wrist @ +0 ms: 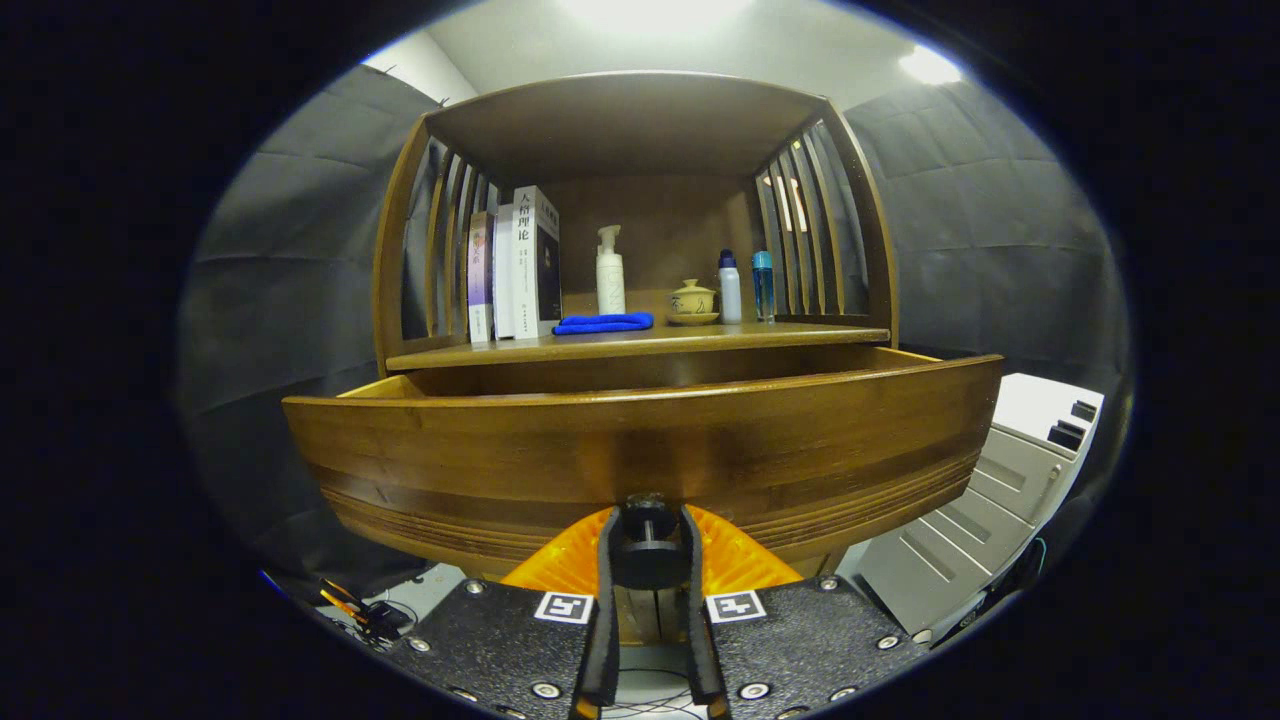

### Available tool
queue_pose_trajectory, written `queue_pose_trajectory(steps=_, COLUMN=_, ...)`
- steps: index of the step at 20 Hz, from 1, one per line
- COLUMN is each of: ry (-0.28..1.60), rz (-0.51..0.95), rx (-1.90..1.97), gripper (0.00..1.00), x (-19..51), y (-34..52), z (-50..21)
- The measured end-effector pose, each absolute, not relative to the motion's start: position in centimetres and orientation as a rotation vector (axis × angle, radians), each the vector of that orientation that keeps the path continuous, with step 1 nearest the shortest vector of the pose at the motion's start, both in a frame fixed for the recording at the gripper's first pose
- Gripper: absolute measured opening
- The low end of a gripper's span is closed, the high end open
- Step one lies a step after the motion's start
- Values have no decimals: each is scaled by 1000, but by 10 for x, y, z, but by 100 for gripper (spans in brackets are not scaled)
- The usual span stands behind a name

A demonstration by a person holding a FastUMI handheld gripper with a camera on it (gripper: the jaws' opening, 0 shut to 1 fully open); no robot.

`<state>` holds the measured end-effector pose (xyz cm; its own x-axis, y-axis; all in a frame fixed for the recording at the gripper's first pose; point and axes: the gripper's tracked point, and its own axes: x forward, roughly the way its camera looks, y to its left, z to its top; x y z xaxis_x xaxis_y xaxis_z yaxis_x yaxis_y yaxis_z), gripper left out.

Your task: Pull open the drawer, take out the items inside it, and place them on the countertop above the cabinet.

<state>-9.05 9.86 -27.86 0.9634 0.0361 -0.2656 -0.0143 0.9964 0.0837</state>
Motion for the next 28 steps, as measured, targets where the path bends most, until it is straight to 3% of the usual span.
queue_pose_trajectory(steps=17, ry=302, rz=44, rx=107, gripper=27, x=-124, y=99, z=-278)
queue_pose_trajectory(steps=19, ry=302, rz=52, rx=97, gripper=32, x=-122, y=99, z=-278)
queue_pose_trajectory(steps=26, ry=226, rz=136, rx=141, gripper=95, x=-128, y=100, z=-229)
queue_pose_trajectory(steps=28, ry=194, rz=117, rx=136, gripper=95, x=-125, y=92, z=-208)
